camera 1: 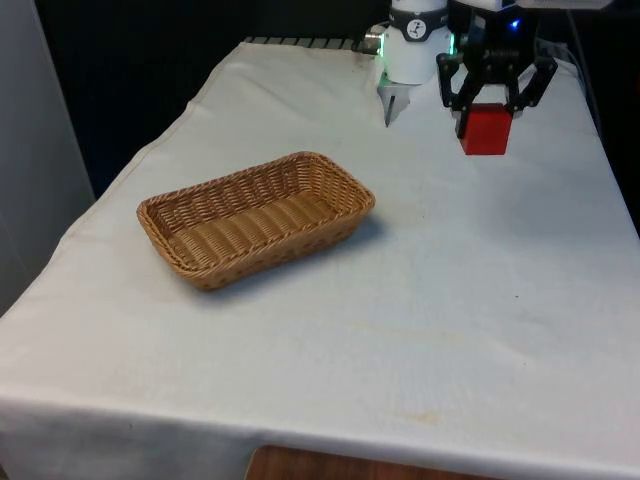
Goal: Pick up the cube and place it into the basket.
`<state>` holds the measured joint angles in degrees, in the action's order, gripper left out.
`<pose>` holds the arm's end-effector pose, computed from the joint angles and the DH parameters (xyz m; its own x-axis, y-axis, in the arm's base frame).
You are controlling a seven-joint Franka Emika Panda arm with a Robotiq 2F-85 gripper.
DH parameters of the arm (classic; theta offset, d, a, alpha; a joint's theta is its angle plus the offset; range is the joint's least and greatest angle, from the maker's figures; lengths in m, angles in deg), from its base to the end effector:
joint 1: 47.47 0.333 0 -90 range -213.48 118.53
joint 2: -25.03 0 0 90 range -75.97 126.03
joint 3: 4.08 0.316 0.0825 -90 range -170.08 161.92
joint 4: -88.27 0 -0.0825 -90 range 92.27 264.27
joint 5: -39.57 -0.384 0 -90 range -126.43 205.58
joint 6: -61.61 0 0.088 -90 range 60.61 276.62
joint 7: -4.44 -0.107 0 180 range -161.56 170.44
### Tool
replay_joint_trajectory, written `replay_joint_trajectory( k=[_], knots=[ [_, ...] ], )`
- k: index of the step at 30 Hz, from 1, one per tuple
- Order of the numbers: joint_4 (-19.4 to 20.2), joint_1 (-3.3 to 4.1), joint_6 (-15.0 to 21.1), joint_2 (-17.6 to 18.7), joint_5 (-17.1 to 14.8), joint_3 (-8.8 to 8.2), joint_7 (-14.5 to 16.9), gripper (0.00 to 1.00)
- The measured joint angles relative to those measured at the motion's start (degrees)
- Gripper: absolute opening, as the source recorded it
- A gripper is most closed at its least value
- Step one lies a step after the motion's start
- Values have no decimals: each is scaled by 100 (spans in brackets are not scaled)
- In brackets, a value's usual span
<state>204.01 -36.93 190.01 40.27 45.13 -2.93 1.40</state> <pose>0.5783 0.1164 0.3159 0.9769 0.2091 -0.0432 0.2118 -0.9748 0.0703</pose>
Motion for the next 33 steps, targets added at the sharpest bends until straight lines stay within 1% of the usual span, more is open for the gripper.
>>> replay_joint_trajectory(
  k=[1,5,6,9,15,16,17,18,23,31,32,33],
  knots=[
    [0,0,0,0,0,0,0,0],
    [6,-6,0,0,0,-40,172,0],
    [11,-11,0,0,-17,-74,258,0],
    [17,-17,6,0,-52,-115,344,0],
    [69,-40,46,0,-269,-275,670,0],
    [92,-46,69,0,-350,-332,785,0],
    [103,-52,80,0,-395,-355,842,0],
    [103,-52,80,0,-395,-355,842,0],
    [155,-69,120,11,-590,-493,1077,0],
    [155,-86,126,63,-745,-636,1215,0],
    [155,-92,126,74,-785,-682,1255,0],
    [155,-92,126,74,-785,-682,1255,0]
  ],
)
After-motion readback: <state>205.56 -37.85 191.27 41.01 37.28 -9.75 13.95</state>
